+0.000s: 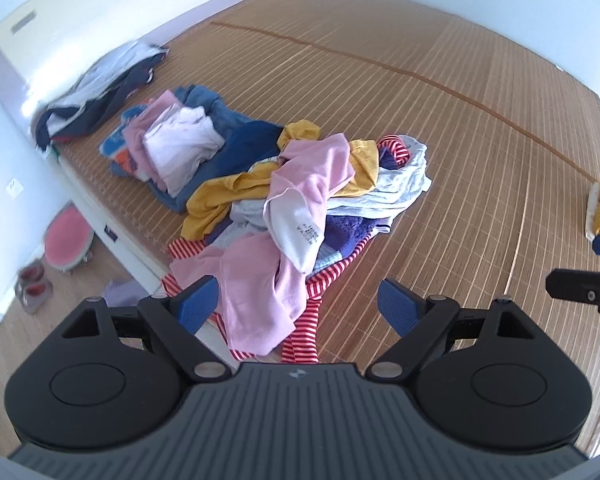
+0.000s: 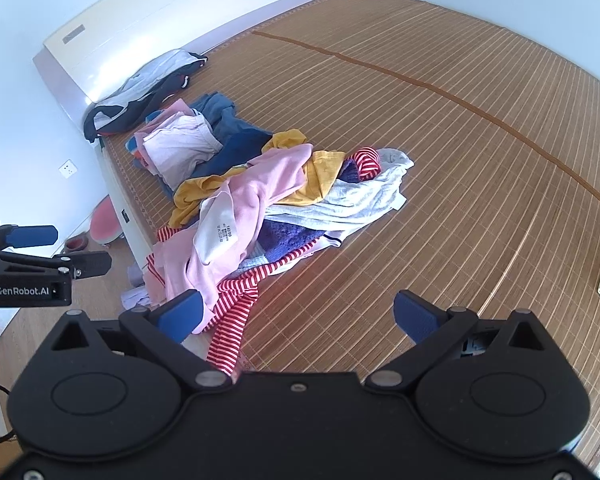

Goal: Fold clothes
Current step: 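Reach both grippers toward the pink sweatshirt on the clothes heap, then grasp the pink sweatshirt's white-tagged collar with the right gripper while the left gripper hovers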

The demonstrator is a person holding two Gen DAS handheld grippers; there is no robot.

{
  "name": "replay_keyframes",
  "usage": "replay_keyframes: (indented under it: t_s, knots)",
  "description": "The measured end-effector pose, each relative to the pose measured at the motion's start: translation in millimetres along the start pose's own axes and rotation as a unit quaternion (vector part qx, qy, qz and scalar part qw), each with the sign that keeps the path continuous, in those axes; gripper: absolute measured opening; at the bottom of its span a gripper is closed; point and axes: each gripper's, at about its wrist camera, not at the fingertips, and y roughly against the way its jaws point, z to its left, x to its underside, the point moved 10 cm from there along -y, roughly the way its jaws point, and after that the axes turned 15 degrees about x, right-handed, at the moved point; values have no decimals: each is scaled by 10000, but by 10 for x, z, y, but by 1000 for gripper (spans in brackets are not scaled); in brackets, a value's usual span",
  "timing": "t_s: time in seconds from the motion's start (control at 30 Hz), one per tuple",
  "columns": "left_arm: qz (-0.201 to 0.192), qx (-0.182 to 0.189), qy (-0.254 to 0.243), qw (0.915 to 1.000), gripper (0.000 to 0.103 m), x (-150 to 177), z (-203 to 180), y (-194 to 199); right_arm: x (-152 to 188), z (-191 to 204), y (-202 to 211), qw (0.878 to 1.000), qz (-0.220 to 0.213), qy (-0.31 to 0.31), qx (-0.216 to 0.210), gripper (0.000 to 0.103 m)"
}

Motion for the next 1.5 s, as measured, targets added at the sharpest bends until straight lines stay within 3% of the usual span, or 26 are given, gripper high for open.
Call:
replay_keyframes:
  t_s: [0.13, 0.33, 0.4, 0.47, 0.57, 0.87, 0.97, 1.03, 1.23, 1.5]
  knots:
    - [-178, -9, 483, 9987, 90, 79, 108, -19, -24, -68, 4, 9995, -146, 224, -190, 102]
    - [-7, 33, 922, 9957, 90, 301, 160, -282, -57, -170, 12, 9966, -364, 559, -475, 102]
    - [22, 59, 778, 9970, 90, 332, 151, -381, -65, -193, -10, 9954, -413, 625, -596, 102]
    - [95, 36, 480, 9988, 90, 351, 151, -533, 36, 209, -71, 9947, -433, 561, -739, 102]
    - [268, 78, 157, 9995, 90, 335, 189, -825, -20, 278, -199, 9941, -368, 415, -930, 102]
    - [791, 168, -321, 9962, 82, 167, 626, -1903, -465, 632, -816, 9930, -53, 200, -1162, 102]
    - [1032, 291, -462, 9932, 71, 197, 763, -2207, -588, 834, -1104, 9920, 128, 283, -1224, 102]
    - [1166, 286, -658, 9906, 54, 219, 833, -2349, -669, 969, -1295, 9911, 248, 339, -1265, 101]
    - [1173, 735, -831, 9869, 44, 234, 1076, -2463, -915, 1370, -1865, 9872, 609, 505, -1386, 96]
    - [1171, 1086, -1080, 9812, 44, 164, 1145, -2372, -1244, 1899, -2615, 9793, 1088, 725, -1543, 90]
